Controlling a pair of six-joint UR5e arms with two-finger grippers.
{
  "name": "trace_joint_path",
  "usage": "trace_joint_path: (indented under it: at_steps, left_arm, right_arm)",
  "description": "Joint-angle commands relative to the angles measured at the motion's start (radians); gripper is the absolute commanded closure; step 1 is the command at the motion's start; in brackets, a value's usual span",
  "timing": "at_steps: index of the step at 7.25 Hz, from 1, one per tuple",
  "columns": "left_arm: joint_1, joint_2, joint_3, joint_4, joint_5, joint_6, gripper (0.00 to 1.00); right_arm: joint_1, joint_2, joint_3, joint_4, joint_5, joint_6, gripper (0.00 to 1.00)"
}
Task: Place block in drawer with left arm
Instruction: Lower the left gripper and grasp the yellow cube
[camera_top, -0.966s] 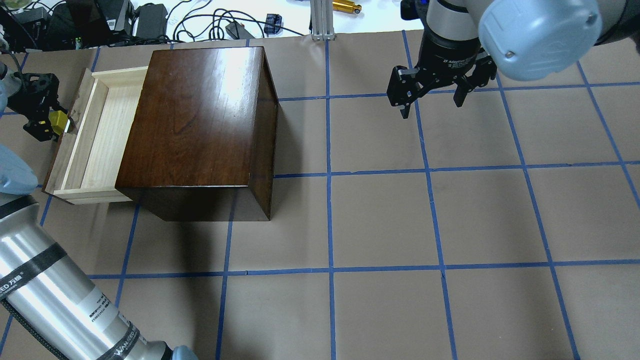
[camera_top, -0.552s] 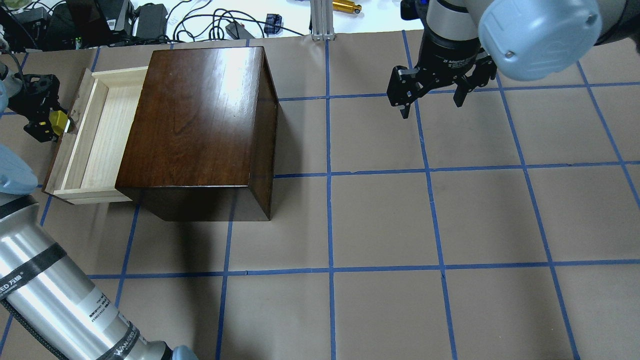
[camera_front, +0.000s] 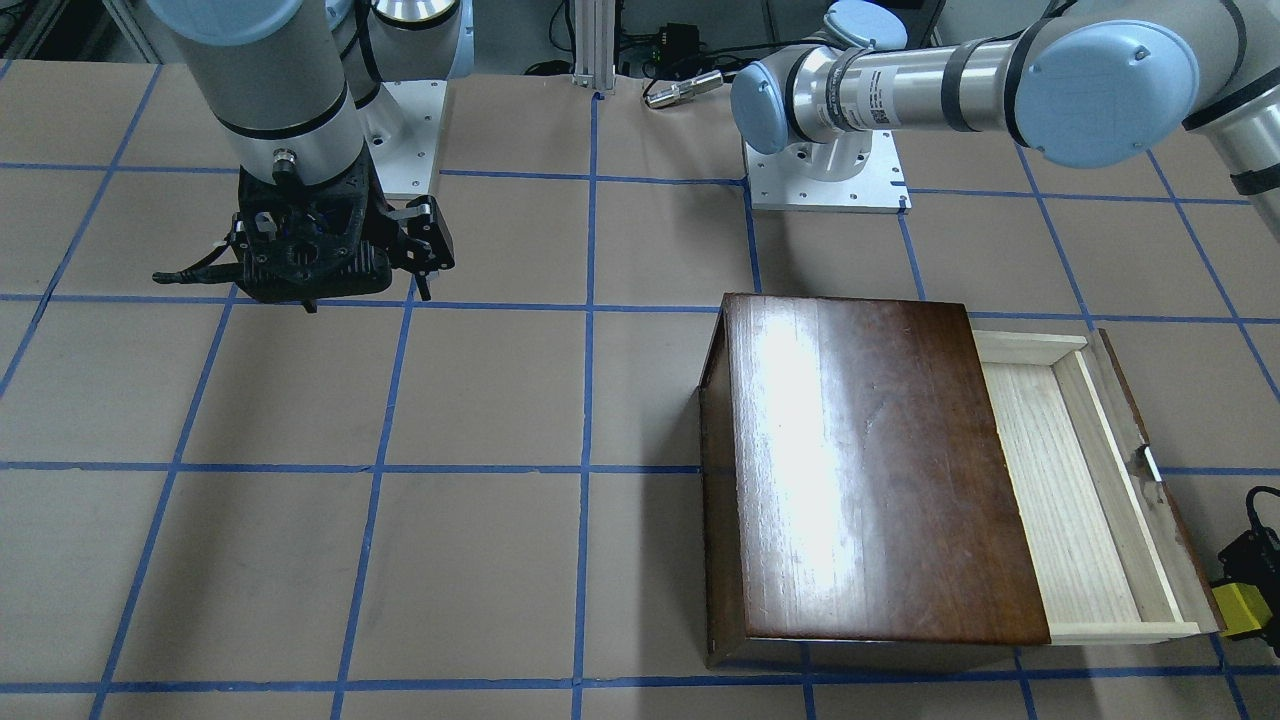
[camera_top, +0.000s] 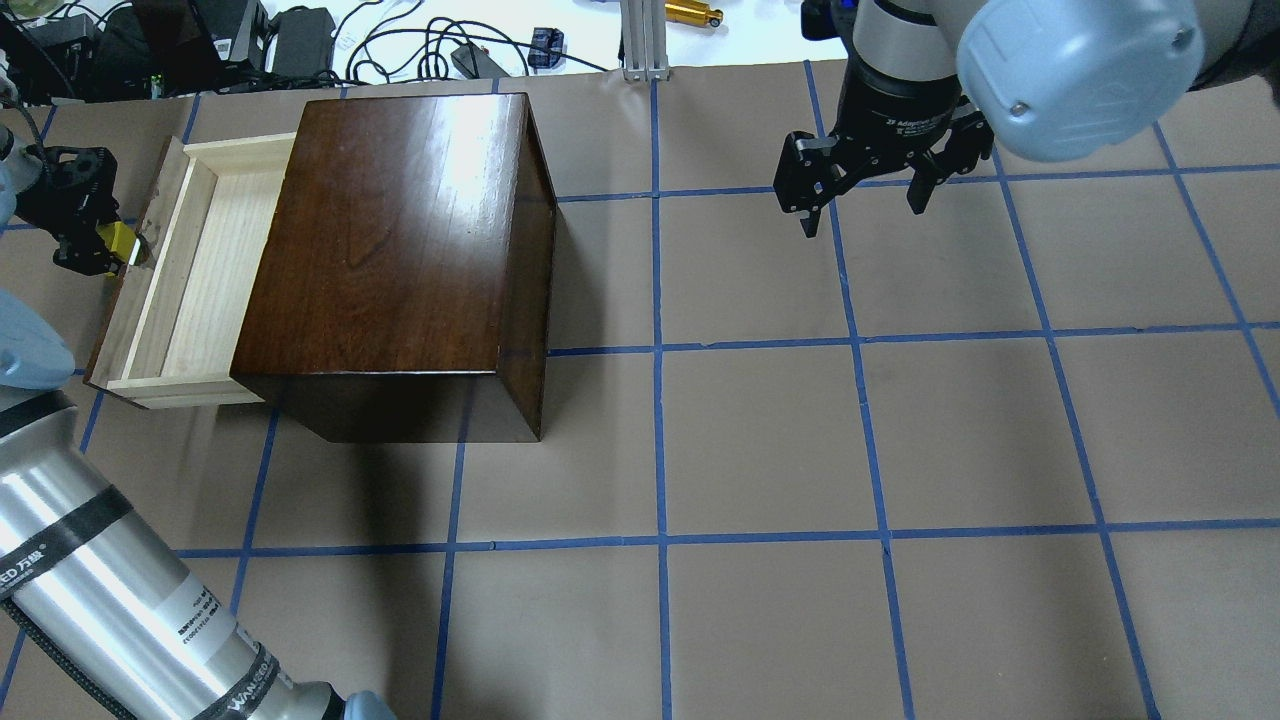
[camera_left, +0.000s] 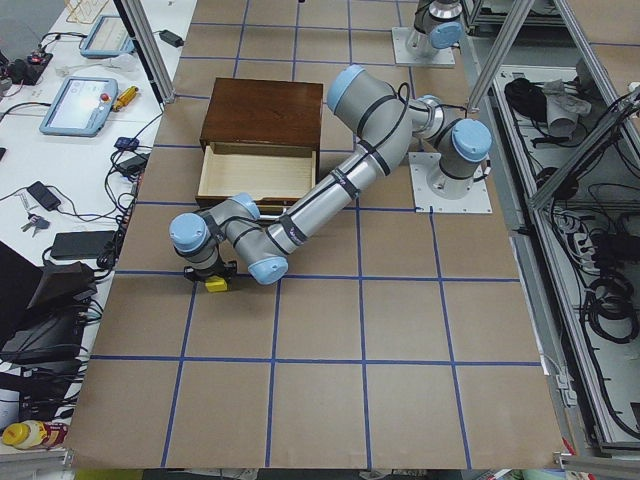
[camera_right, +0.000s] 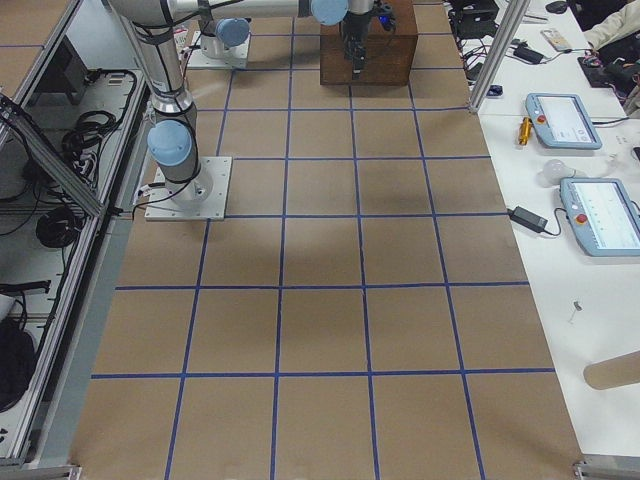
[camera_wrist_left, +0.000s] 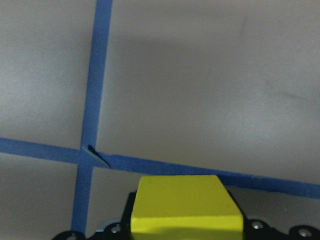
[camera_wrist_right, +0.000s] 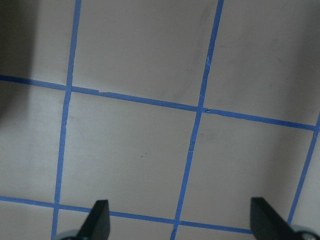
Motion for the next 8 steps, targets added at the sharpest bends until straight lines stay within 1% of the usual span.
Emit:
trace_joint_path:
  at_steps: [1,2,4,8]
  left_arm:
    - [0.000,0.000,-0.005,0.009,-0.001,0.002,0.89]
    - [0.000,0.000,-0.003,0.009,-0.001,0.002,0.91]
    - [0.000,0.002,-0.003,0.009,-0.002,0.002,0.92]
    - [0.000,0.002,-0.003,0.009,-0.002,0.002,0.93]
  right_arm:
    - [0.000,0.000,0.000,0.000,0.000,0.000,0.00]
    - [0.000,0.000,0.000,0.000,0.000,0.000,0.00]
    - [0.000,0.000,0.000,0.000,0.000,-0.001,0.00]
    - [0.000,0.000,0.000,0.000,0.000,-0.001,0.00]
